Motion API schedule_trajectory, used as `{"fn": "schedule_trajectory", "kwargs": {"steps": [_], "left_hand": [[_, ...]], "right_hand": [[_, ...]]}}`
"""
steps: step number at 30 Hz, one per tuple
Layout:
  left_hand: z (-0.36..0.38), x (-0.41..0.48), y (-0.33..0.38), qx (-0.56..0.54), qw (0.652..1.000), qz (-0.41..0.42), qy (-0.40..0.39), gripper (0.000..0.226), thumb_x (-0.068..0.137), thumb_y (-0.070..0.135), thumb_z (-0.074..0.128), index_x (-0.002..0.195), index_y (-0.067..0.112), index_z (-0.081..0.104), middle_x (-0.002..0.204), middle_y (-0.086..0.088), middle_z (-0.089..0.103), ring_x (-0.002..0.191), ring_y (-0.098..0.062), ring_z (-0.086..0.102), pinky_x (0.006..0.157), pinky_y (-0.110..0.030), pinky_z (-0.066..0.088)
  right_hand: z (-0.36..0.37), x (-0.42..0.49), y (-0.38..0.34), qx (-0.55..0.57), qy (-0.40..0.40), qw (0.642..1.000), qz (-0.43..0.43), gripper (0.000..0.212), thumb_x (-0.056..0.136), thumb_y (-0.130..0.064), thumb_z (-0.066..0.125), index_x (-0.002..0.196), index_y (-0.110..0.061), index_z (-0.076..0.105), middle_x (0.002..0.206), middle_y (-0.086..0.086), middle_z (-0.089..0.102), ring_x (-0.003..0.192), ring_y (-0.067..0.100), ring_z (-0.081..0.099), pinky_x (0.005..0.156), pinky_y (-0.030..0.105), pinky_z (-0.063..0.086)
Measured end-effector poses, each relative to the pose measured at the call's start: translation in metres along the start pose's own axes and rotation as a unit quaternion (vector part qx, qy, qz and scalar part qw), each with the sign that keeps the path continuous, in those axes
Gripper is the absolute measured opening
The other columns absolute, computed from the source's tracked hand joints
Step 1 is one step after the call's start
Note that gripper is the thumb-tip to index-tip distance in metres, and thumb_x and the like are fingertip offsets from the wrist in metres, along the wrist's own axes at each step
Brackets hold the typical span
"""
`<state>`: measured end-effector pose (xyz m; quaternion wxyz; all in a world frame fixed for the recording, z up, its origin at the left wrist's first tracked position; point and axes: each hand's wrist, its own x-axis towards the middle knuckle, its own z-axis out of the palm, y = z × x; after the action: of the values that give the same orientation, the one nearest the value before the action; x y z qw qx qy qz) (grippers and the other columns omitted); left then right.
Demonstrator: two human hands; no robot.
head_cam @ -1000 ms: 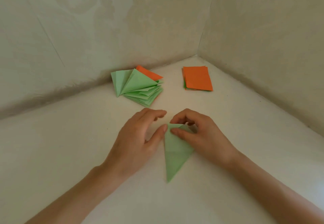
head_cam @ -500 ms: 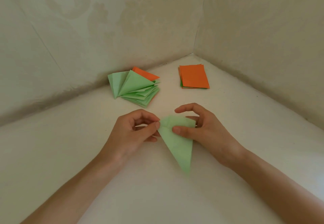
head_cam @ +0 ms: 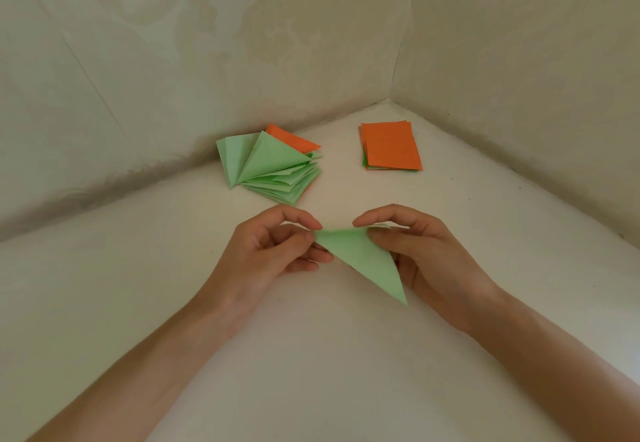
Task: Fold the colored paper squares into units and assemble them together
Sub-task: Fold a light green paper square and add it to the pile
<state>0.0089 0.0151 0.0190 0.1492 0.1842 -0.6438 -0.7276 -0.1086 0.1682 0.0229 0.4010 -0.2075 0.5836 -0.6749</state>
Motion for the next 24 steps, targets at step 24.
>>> {"fn": "schedule_trajectory", "kwargs": {"steps": [24], "left_hand": [[0.003,-0.002,-0.010,0.094,0.994,0.034,-0.050,0.007,0.075,0.007,0.070,0.081,0.009,0.067,0.065,-0.007,0.068,0.060,-0.011,0.066,0.048,-0.019,0.046]], "right_hand": [[0.007,-0.003,0.012,-0.363,-0.004,0.919,-0.154,0.011,0.081,-0.031,0.058,0.079,-0.025,0.067,0.079,-0.009,0.064,0.073,0.005,0.055,0.068,0.018,0.040]]}}
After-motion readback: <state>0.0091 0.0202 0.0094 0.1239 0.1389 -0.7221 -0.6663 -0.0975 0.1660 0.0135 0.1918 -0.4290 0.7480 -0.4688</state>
